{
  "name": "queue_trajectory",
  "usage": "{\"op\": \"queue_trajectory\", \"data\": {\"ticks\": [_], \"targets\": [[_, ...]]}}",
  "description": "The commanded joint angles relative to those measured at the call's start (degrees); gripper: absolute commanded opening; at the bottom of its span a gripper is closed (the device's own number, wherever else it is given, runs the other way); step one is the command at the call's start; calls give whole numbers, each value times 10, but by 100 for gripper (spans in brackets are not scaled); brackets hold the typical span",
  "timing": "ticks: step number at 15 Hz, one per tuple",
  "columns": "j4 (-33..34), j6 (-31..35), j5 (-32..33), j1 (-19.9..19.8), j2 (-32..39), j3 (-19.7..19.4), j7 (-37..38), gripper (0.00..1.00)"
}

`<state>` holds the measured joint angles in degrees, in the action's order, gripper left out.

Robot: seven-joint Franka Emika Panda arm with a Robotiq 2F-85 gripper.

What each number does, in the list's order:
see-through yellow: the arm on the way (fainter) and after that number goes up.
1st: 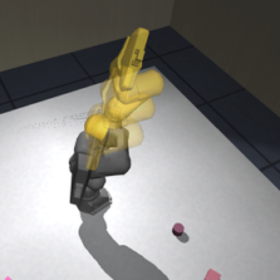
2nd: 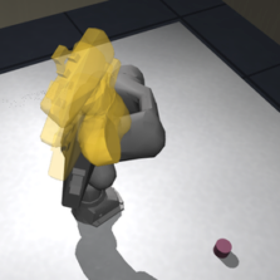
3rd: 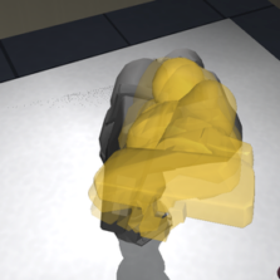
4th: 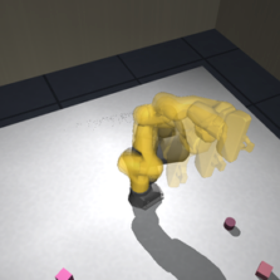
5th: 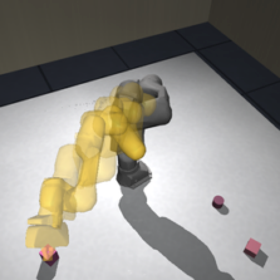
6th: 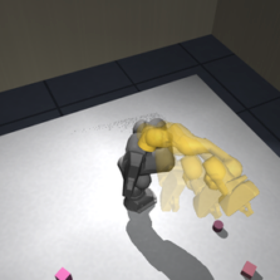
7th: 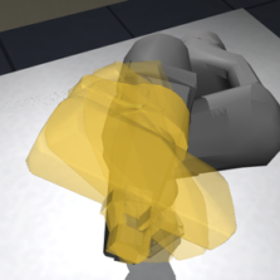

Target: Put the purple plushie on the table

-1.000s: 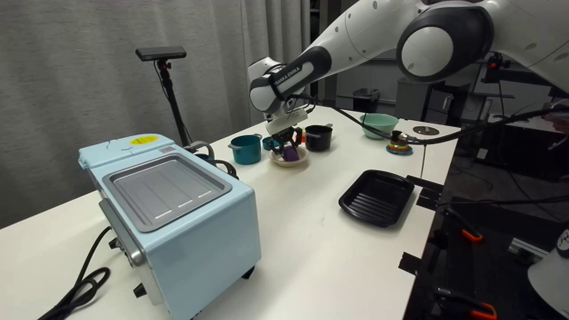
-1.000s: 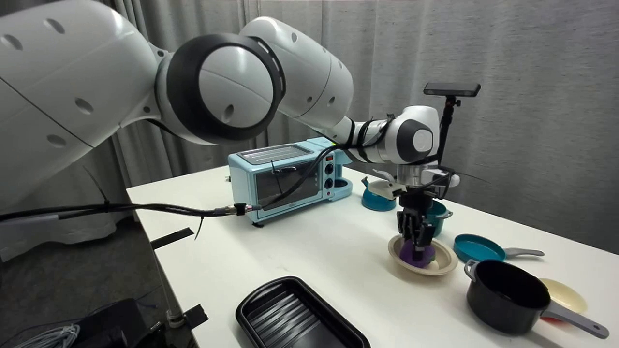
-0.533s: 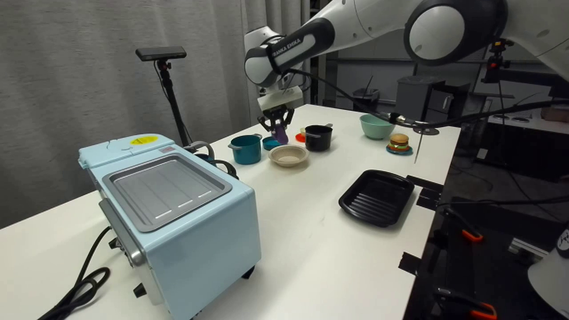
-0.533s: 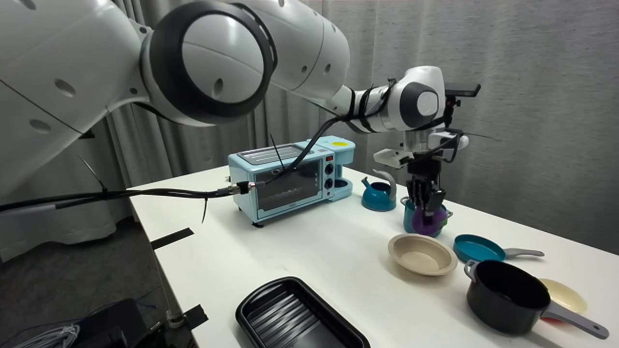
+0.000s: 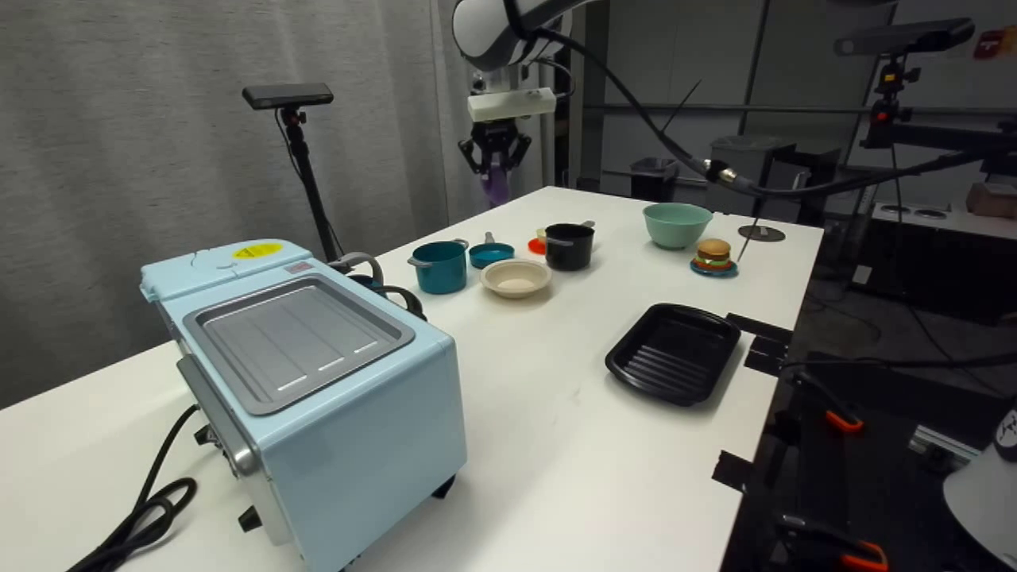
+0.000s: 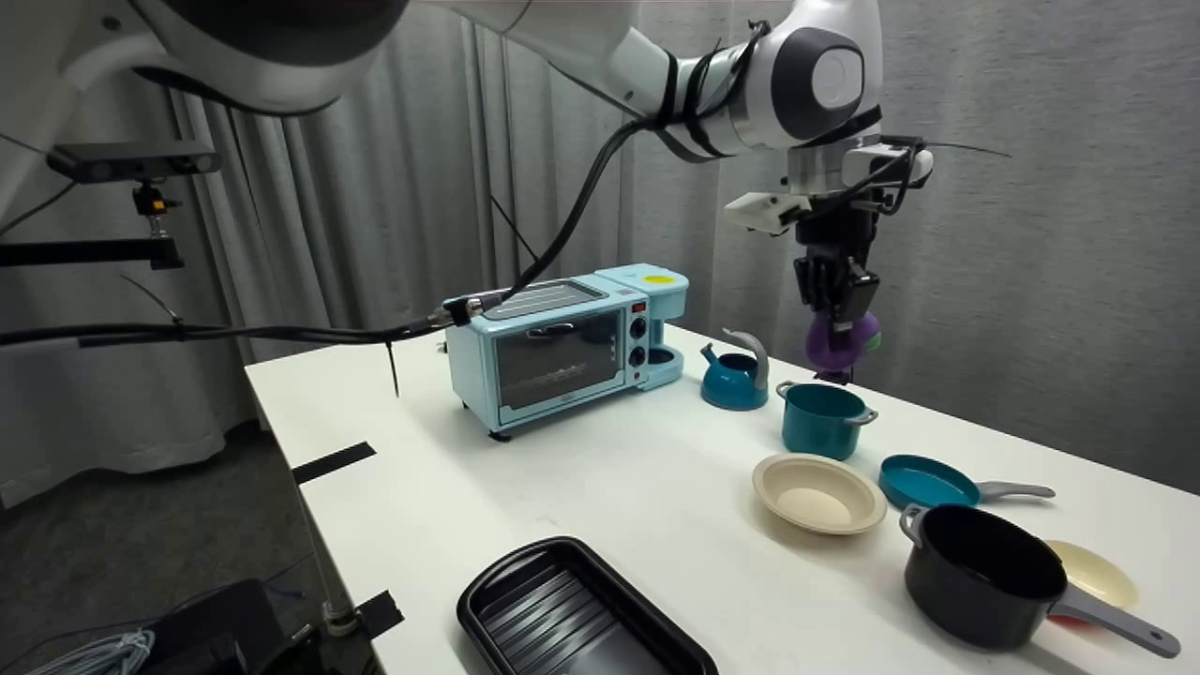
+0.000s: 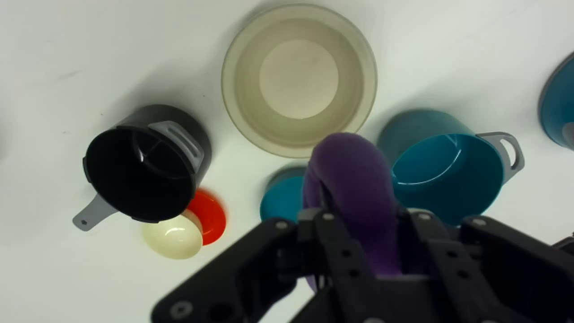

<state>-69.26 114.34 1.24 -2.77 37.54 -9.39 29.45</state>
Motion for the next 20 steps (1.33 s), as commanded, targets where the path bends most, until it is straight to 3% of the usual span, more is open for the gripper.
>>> {"op": "queue_trajectory", "data": {"ticks": [1,7,11,20], "targets": [[-137,34,-37,-13,-100,19,-48,6],[-312,87,-37,1,-175,20,-67,6],[-411,139,-28,15,-186,26,-57,6],[-484,178,22,45,-130,12,-8,6]]}}
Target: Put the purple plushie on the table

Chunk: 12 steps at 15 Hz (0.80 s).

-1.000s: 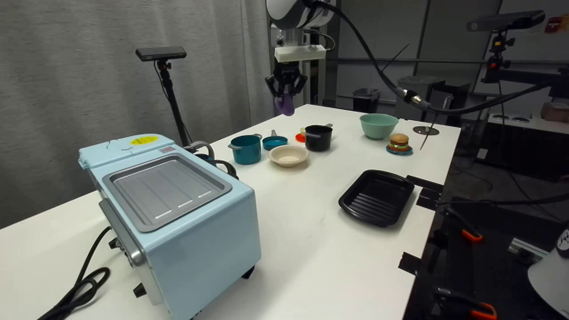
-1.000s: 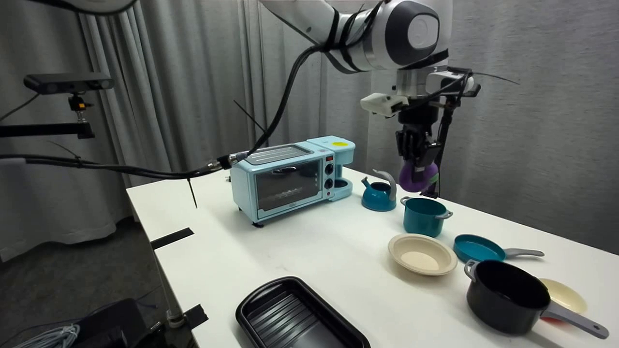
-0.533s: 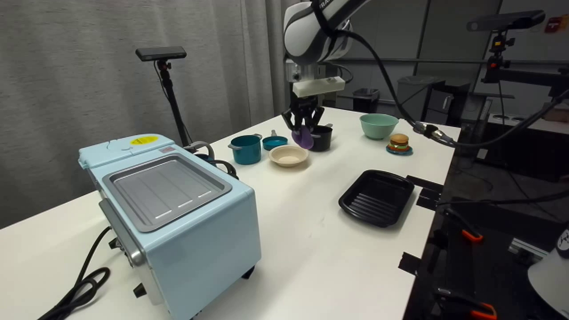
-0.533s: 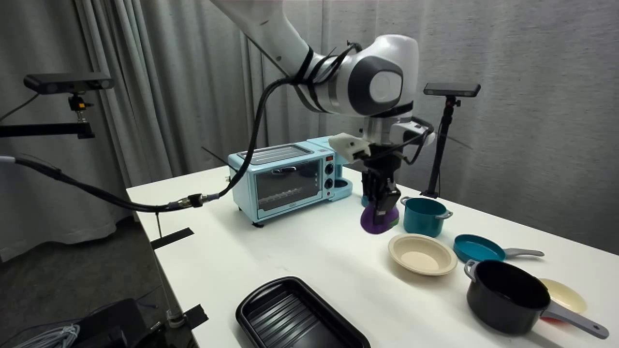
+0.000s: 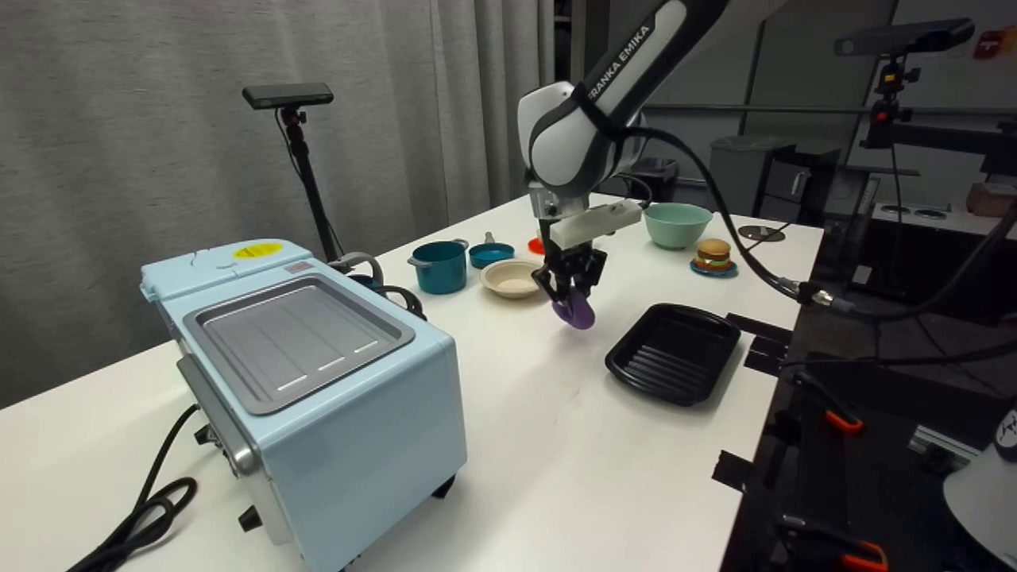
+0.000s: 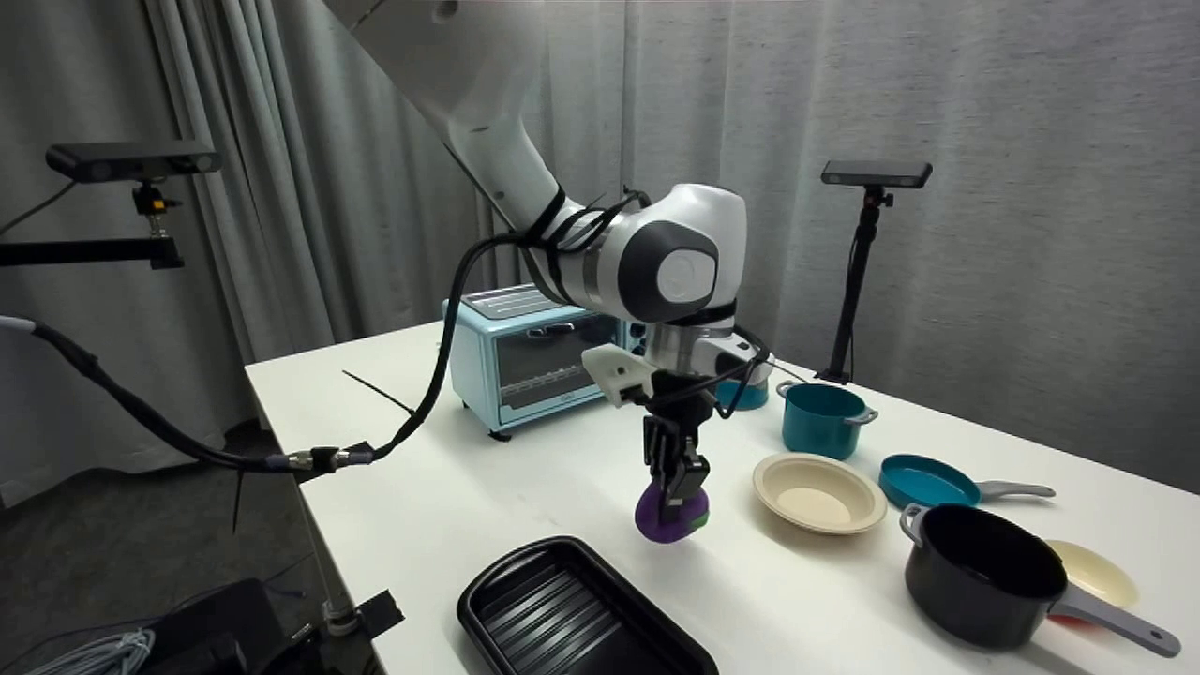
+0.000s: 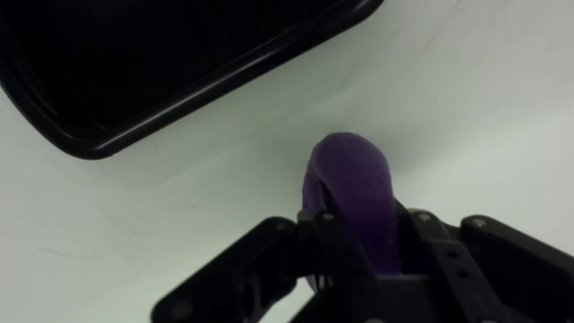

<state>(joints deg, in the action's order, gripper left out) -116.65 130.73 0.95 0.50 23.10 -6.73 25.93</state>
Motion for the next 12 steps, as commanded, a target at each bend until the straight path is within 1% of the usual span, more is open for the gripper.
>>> {"op": "queue_trajectory", "data": {"ticks": [1,5,6,7,10,11,12], "targets": [[-11,13,33,14,22,-19,35,6],[2,0,52,18,50,-28,62,6],[4,-3,53,19,50,-28,66,48],[6,-5,52,18,49,-28,67,49],[5,-4,44,13,39,-26,61,69],[4,-4,42,11,34,-26,58,78],[1,-2,39,9,27,-26,55,85]]}}
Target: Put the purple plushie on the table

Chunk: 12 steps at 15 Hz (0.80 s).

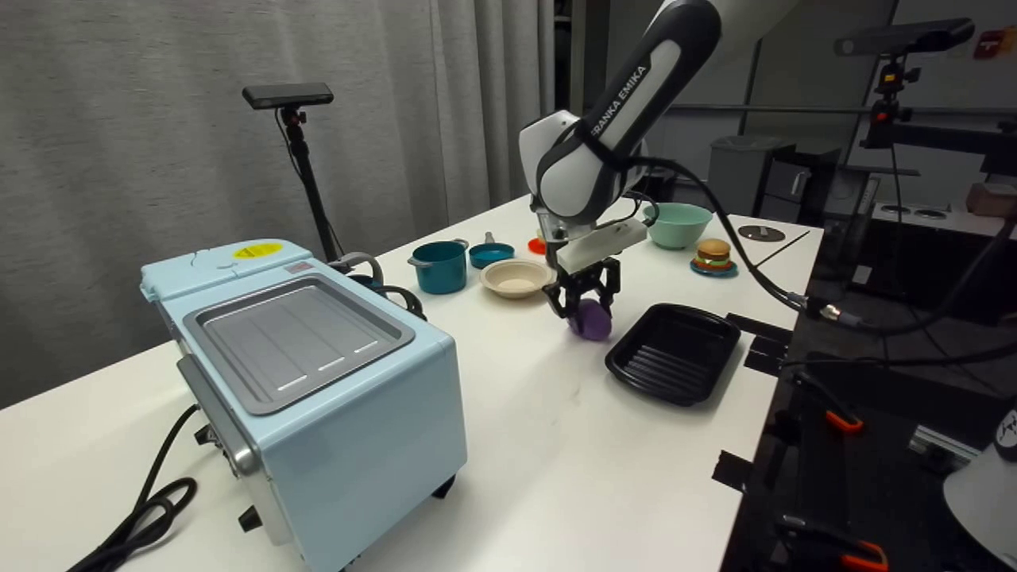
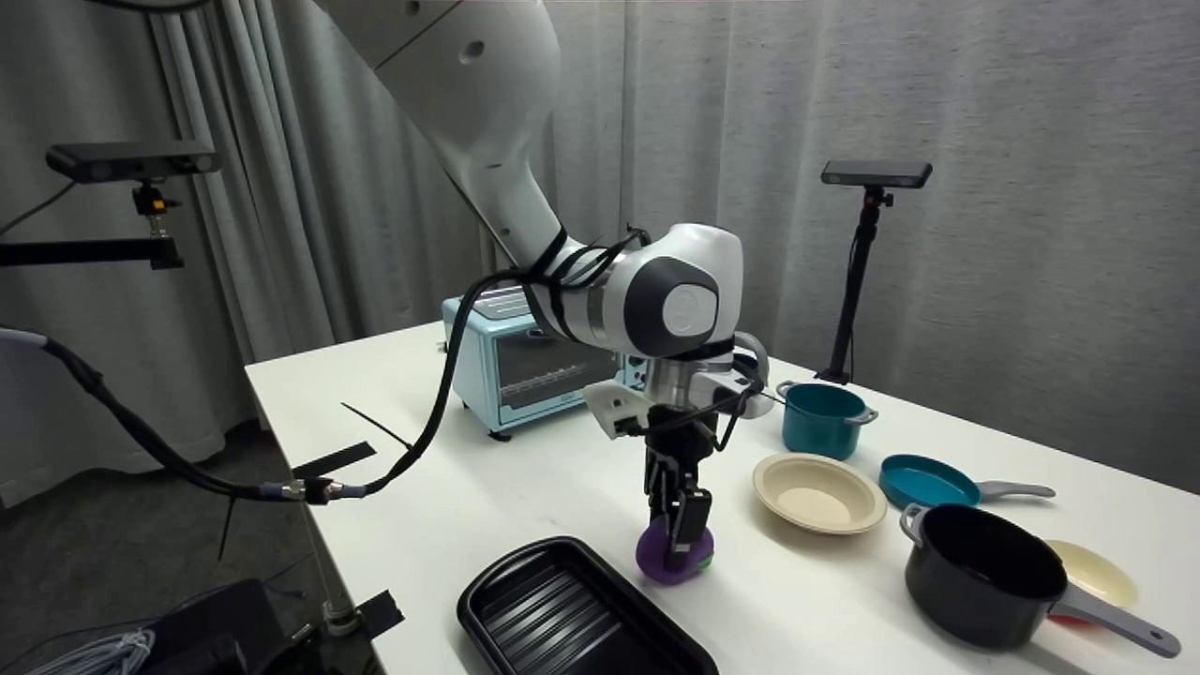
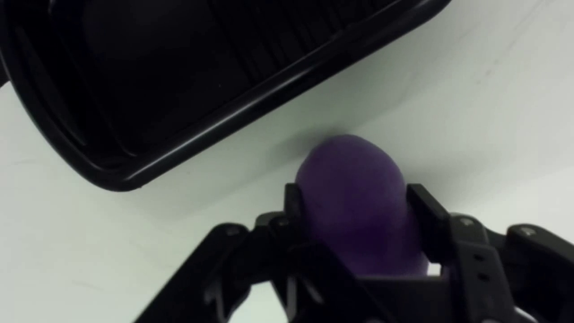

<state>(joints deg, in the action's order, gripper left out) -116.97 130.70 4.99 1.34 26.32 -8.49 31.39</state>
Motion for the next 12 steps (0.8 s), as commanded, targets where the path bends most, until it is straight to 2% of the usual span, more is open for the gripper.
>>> {"op": "queue_trajectory", "data": {"ticks": [1,3,12], "targets": [[1,0,-5,-2,-13,-9,-3,94],[-6,6,-6,-5,-29,-11,-7,100],[-26,16,-10,-20,-100,-16,-7,100]]}}
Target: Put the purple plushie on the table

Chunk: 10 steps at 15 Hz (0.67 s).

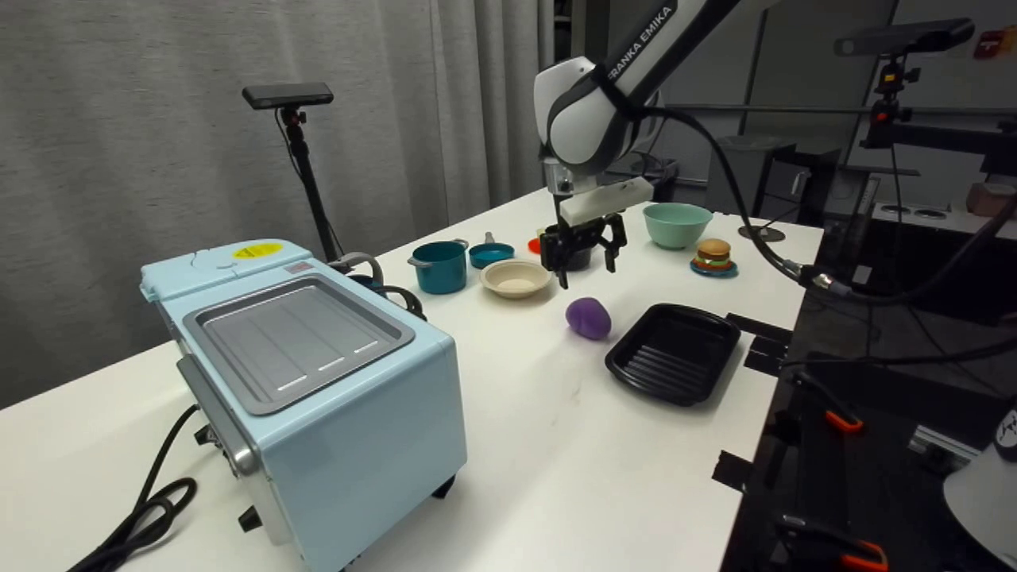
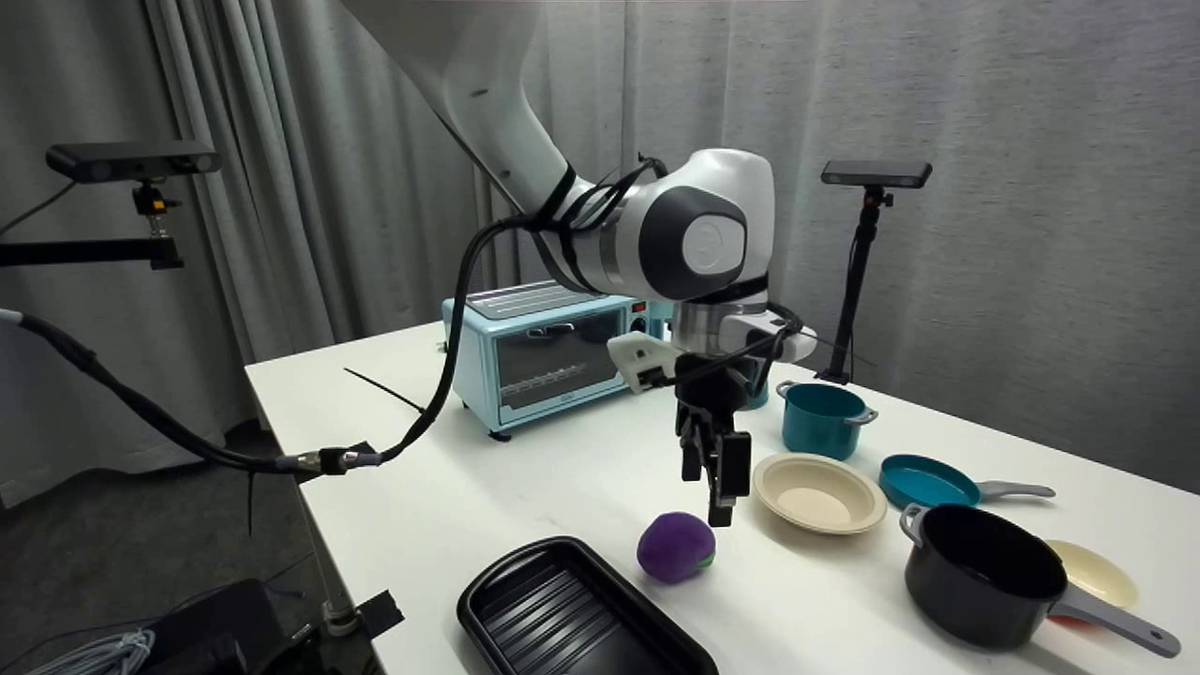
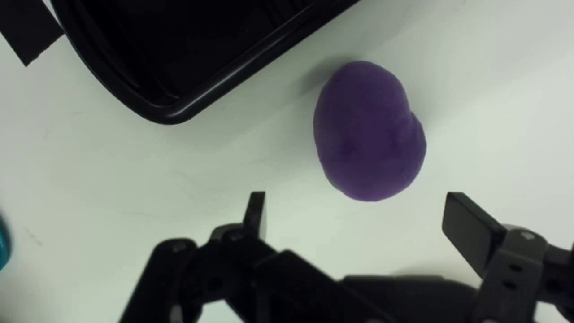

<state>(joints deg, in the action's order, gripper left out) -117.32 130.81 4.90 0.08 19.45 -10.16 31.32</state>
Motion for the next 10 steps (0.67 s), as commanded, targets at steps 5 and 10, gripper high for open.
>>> {"op": "queue_trajectory", "data": {"ticks": [5,10], "targets": [[-2,-1,-2,-6,-21,3,0,100],[-5,-1,-4,-6,-23,3,0,100]]}}
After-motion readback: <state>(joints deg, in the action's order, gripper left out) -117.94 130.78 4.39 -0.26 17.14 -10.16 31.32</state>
